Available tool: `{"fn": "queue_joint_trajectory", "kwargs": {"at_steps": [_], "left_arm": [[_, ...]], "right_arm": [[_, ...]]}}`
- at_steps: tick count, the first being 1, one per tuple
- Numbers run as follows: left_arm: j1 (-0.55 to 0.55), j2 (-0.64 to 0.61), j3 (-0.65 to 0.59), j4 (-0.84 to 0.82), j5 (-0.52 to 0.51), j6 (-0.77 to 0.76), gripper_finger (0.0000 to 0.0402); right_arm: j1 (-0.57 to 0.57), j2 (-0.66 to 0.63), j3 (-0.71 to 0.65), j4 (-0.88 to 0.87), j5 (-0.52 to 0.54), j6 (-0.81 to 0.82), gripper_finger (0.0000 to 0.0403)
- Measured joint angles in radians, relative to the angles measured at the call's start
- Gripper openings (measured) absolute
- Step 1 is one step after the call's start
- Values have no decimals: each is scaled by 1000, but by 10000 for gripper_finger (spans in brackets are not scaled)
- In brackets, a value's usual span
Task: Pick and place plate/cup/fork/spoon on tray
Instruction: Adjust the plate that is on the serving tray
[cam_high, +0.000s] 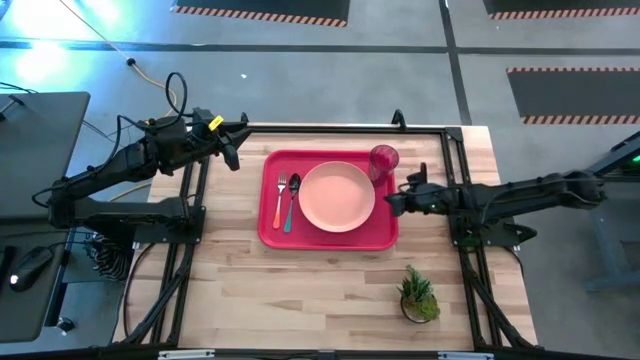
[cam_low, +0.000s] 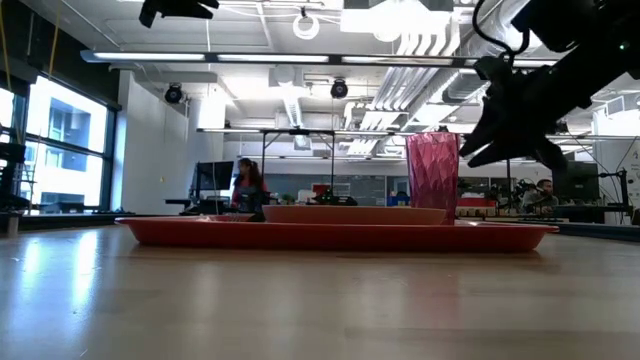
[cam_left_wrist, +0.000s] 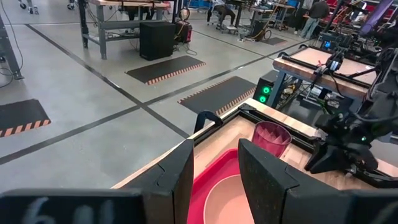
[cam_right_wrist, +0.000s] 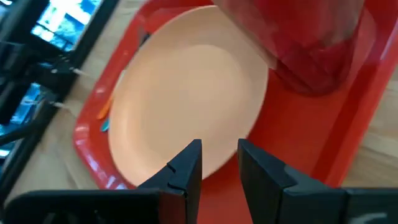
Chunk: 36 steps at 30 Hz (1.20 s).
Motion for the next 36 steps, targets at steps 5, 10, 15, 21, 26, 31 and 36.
{"fn": "queue_joint_trajectory", "kwargs": {"at_steps": [5, 10, 15, 21, 26, 31, 36], "left_arm": [[0, 0, 0, 0, 0, 0, 115], [0, 0, 0, 0, 0, 0, 115], [0, 0, 0, 0, 0, 8, 115], [0, 0, 0, 0, 0, 25, 115], [0, 0, 0, 0, 0, 26, 115], [0, 0, 0, 0, 0, 26, 115], [0, 0, 0, 0, 0, 27, 115]], "right_arm": [[0, 97, 0, 53, 10, 46, 94], [0, 196, 0, 134, 15, 100, 94], [0, 293, 0, 187, 15, 176, 94], [0, 375, 0, 257, 15, 223, 94], [0, 422, 0, 282, 36, 272, 94], [0, 456, 0, 305, 17, 298, 94], [0, 472, 3, 351, 17, 296, 94]]}}
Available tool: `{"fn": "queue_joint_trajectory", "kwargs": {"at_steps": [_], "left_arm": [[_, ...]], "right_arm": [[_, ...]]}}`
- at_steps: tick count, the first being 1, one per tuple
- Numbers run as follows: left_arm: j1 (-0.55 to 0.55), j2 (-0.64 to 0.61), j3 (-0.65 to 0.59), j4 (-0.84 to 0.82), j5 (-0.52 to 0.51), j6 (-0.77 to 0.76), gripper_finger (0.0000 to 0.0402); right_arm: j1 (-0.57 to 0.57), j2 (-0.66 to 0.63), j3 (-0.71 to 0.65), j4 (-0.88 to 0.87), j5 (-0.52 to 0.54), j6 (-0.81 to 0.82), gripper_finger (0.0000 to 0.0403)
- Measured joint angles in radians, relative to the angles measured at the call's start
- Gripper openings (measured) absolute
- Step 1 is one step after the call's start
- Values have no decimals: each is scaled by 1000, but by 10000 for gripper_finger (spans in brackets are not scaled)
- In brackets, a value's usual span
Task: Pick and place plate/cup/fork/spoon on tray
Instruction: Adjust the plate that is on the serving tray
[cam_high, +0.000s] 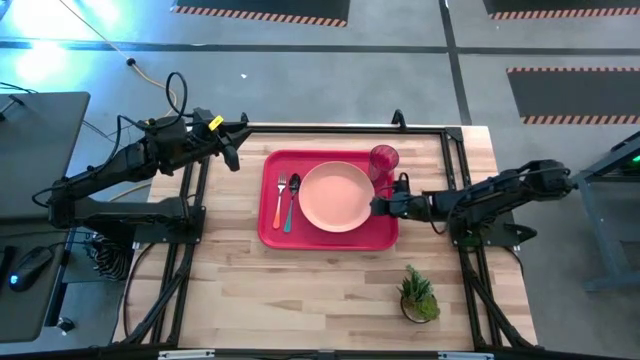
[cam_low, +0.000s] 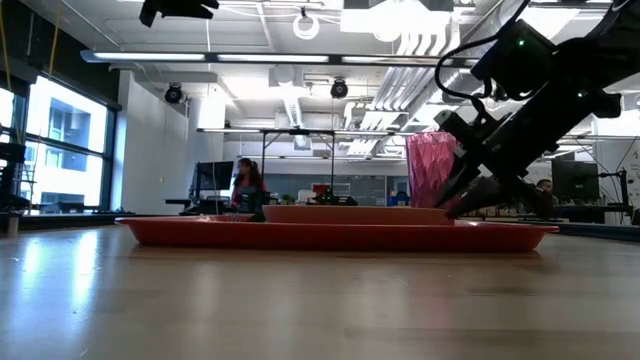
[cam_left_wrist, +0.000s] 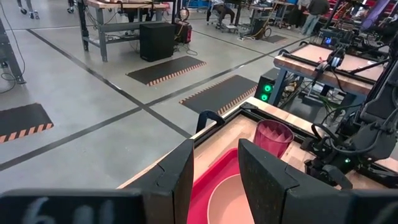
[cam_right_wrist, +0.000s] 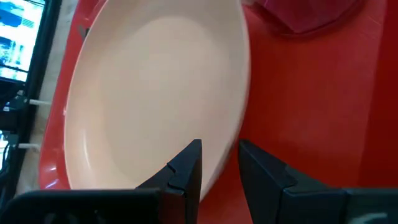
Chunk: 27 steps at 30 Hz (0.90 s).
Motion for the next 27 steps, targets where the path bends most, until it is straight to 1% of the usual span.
{"fn": "queue_joint_trajectory", "kwargs": {"at_steps": [5, 15, 27], "left_arm": [[0, 0, 0, 0, 0, 34, 115], [0, 0, 0, 0, 0, 38, 115], [0, 0, 0, 0, 0, 52, 115]], "right_arm": [[0, 5, 14, -6, -4, -7, 94], [0, 21, 27, -8, -42, -6, 94], [0, 37, 28, 23, -53, -1, 94]]}}
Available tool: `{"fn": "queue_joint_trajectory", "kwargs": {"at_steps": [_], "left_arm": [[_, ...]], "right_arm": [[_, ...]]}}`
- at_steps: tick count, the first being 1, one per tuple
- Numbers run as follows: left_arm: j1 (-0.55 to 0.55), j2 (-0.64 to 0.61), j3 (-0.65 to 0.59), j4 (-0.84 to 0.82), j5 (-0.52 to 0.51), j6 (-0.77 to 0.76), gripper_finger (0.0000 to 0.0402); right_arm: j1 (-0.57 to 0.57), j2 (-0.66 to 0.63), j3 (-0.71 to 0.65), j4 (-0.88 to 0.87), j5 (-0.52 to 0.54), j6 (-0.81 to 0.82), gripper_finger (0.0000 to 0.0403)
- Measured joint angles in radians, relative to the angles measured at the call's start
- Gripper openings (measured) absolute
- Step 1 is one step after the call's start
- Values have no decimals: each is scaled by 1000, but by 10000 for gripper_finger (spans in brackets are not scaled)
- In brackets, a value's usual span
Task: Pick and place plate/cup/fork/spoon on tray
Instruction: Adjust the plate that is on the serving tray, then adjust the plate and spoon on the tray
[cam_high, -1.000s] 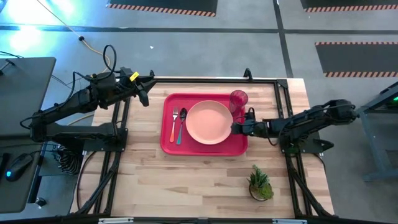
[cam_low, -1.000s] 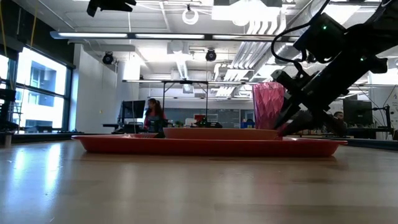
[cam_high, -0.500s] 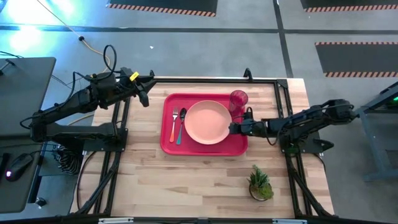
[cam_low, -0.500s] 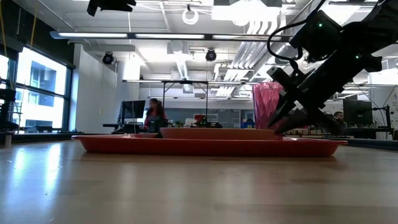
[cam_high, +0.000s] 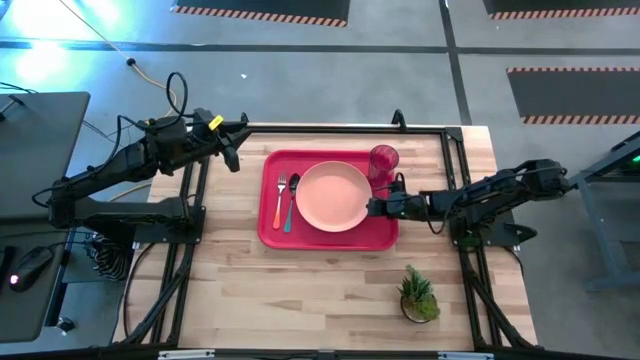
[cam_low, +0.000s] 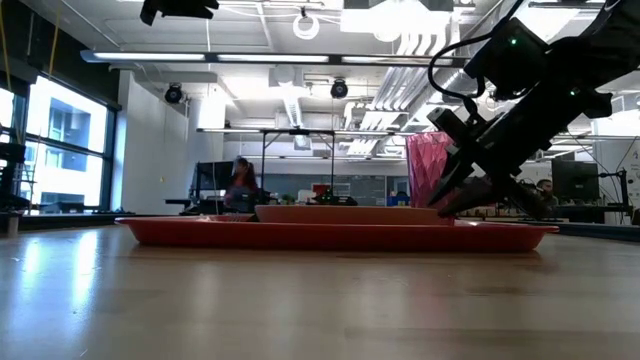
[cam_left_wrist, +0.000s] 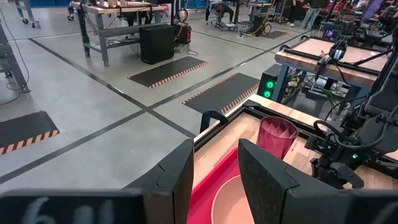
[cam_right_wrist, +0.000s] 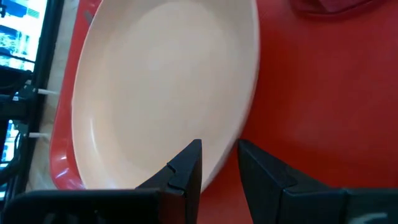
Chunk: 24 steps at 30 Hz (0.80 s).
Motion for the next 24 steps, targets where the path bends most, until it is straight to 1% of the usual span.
{"fn": "queue_joint_trajectory", "kwargs": {"at_steps": [6, 11, 15, 17, 20, 24], "left_arm": [[0, 0, 0, 0, 0, 0, 115], [0, 0, 0, 0, 0, 0, 115], [0, 0, 0, 0, 0, 0, 115], [0, 0, 0, 0, 0, 0, 115], [0, 0, 0, 1, 0, 0, 115], [0, 0, 0, 18, 0, 0, 115]], "right_arm": [[0, 0, 0, 10, -1, -2, 94], [0, 0, 0, 17, -13, -36, 94], [0, -2, 0, 36, -74, -102, 94], [0, -9, 0, 45, -114, -154, 94], [0, -38, 0, 88, -164, -288, 94], [0, -103, 0, 138, -180, -465, 94]]}}
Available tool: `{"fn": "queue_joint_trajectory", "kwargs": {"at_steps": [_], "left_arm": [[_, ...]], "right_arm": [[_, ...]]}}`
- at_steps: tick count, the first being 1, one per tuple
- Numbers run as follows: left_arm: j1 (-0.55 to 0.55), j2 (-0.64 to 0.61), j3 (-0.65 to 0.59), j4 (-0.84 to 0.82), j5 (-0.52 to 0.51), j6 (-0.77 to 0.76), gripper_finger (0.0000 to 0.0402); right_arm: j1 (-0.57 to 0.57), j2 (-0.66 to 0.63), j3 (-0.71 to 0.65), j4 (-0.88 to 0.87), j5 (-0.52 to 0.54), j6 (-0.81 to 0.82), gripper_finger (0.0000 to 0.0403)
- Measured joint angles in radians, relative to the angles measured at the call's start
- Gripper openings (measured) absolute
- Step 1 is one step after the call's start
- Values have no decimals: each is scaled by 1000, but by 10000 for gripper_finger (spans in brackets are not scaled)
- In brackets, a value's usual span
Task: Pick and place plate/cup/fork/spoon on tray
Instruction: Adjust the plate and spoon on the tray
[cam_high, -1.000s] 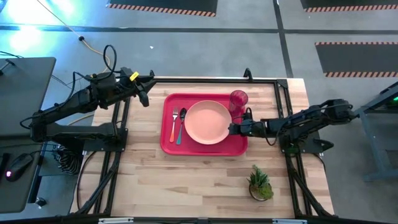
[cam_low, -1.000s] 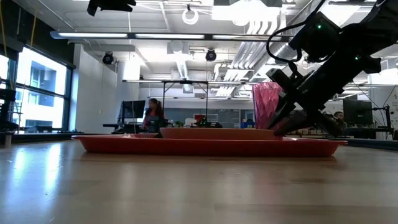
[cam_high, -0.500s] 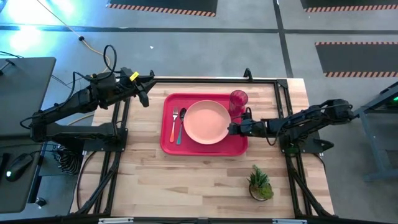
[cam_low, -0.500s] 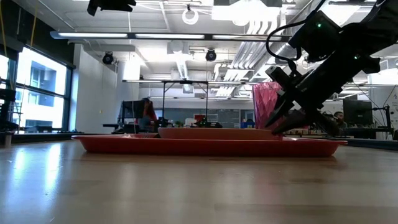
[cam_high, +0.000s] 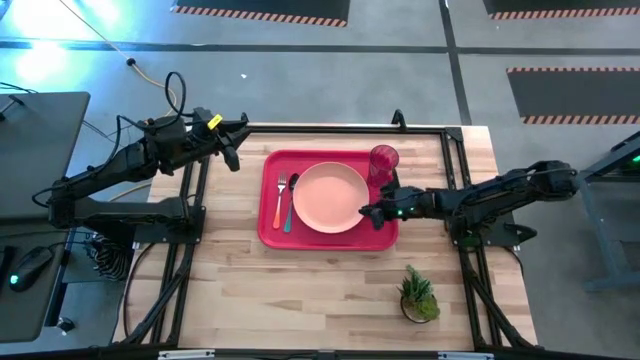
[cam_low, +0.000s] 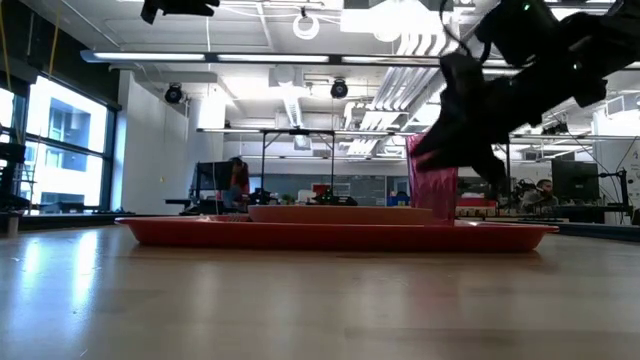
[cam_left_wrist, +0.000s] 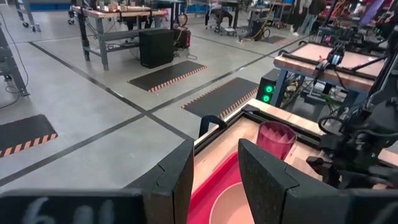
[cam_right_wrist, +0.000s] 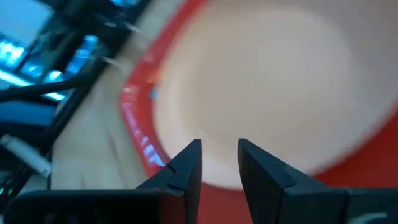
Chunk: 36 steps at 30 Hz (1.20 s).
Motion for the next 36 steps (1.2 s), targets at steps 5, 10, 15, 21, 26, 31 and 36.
{"fn": "queue_joint_trajectory", "kwargs": {"at_steps": [5, 10, 15, 21, 26, 31, 36], "left_arm": [[0, 0, 0, 10, 0, 0, 115], [0, 0, 0, 12, 0, 0, 115], [0, 0, 0, 12, 0, 0, 115], [0, 0, 0, 11, 0, 0, 115], [0, 0, 0, 34, 2, 0, 115], [0, 24, 0, 105, 6, 42, 115], [0, 97, 54, 82, 30, 98, 115]], "right_arm": [[0, -118, -2, 8, -5, -222, 94], [0, -248, -37, 7, 54, -377, 94], [0, -364, -190, 192, 128, -405, 94], [0, -451, -377, 548, 100, -409, 94], [0, -487, -363, 505, 60, -477, 94], [0, -489, -377, 493, 8, -521, 94], [0, -489, -377, 406, -6, -566, 94]]}}
